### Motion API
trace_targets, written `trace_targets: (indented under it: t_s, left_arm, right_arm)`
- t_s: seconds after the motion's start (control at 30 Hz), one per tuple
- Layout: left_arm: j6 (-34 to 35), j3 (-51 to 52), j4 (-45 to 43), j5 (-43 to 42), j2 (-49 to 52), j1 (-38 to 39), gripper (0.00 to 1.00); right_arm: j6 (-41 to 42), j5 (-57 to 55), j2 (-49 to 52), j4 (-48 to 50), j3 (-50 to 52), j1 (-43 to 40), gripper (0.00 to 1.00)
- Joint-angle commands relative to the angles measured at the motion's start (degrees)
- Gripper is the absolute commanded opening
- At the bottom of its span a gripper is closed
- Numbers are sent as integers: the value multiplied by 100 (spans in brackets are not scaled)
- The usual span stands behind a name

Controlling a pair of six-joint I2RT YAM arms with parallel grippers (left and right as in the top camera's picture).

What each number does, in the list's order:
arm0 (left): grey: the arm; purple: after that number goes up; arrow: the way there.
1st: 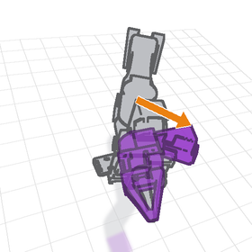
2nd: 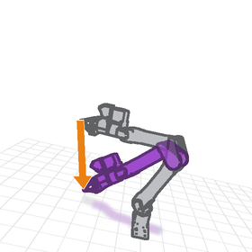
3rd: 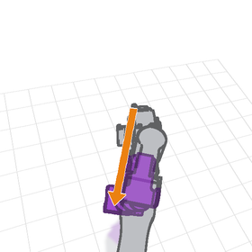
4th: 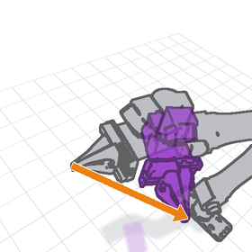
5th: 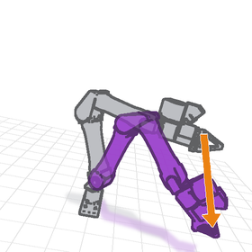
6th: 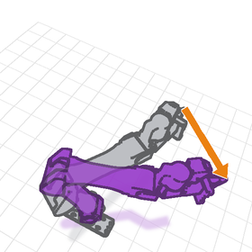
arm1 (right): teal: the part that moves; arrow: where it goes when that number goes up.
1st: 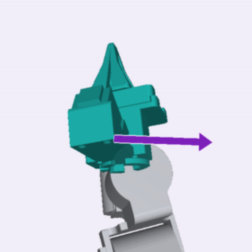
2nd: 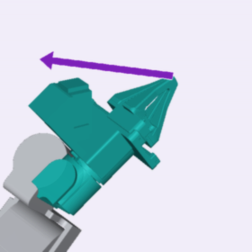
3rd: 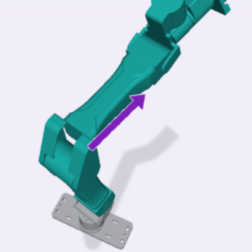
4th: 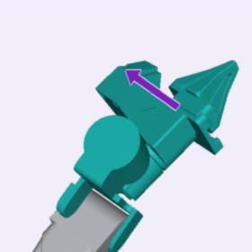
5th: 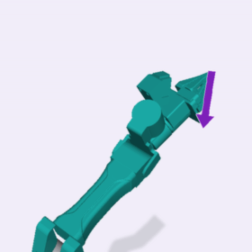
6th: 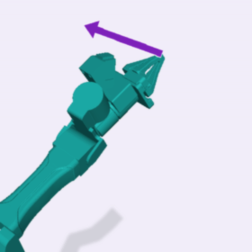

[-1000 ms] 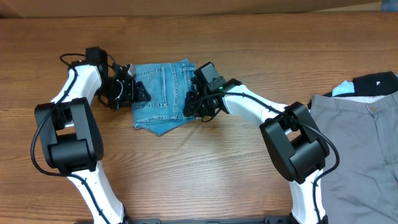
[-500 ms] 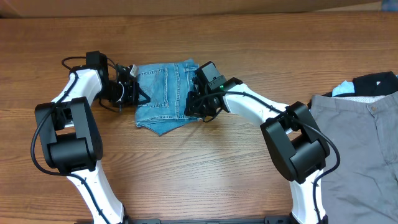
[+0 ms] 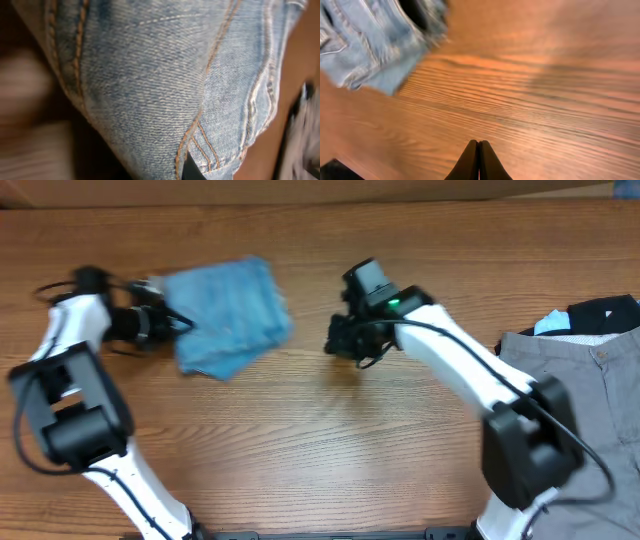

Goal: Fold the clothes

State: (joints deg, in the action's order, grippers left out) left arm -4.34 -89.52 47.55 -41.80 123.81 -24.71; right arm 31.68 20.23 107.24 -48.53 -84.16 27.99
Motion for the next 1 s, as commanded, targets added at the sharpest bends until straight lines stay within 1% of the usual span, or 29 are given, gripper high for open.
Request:
trace_targets:
  t_s: [0.0, 0.13, 0.2, 0.3, 0.37, 0.4, 0.43, 0.47, 0.5, 0.57, 0.6, 0.63, 0.7, 0.77, 0.9, 0.97]
  left_arm:
    - [798, -214, -372, -184, -17, -549, 4]
    - [1786, -210, -1049, 160, -17, -970, 4]
    - [2223, -208, -1322, 361, -15, -1084, 4]
    - [3150, -197, -1624, 756, -15, -1137, 5]
    - [4000, -155, -1805, 933, -13, -1130, 11]
    - [4304, -149, -1829, 957, -11, -1115, 13]
    - [4669, -149, -1834, 979, 4, -1084, 14]
    - [4865, -149, -1832, 977, 7, -1049, 14]
    - [4931, -149, -1825, 955, 7, -1021, 24]
    - [4913, -149, -1770, 892, 7, -979, 59]
    - [4905, -149, -1652, 892, 7, -975, 85]
    - [4826, -149, -1499, 901, 7, -977, 100]
    - [4452, -149, -1261, 896, 7, -992, 100]
    - [3936, -151, -918, 894, -15, -1058, 100]
    - [3237, -151, -232, 894, -105, -1213, 100]
    - [2767, -151, -63, 894, -232, -1285, 100]
  right_arm:
    - [-192, -282, -619, -120, -219, -90, 4]
    - [-195, -363, -907, -369, -219, -111, 4]
    - [-195, -391, -977, -476, -219, -111, 4]
    - [-190, -389, -997, -579, -219, -111, 4]
    - [-192, -391, -997, -632, -219, -111, 4]
    - [-190, -391, -997, -643, -219, -111, 4]
    - [-190, -389, -997, -649, -219, -111, 4]
    - [-190, -389, -997, -651, -219, -111, 4]
    - [-190, -389, -997, -656, -219, -111, 4]
    - [-184, -389, -997, -667, -219, -111, 4]
    - [-168, -389, -997, -675, -219, -111, 4]
    - [-168, -389, -997, -682, -219, -111, 4]
    - [-170, -387, -997, -706, -219, -111, 4]
    - [-170, -389, -1001, -750, -219, -111, 4]
    - [-170, -389, -1001, -763, -219, -111, 4]
    - [-170, -389, -1001, -758, -219, -111, 4]
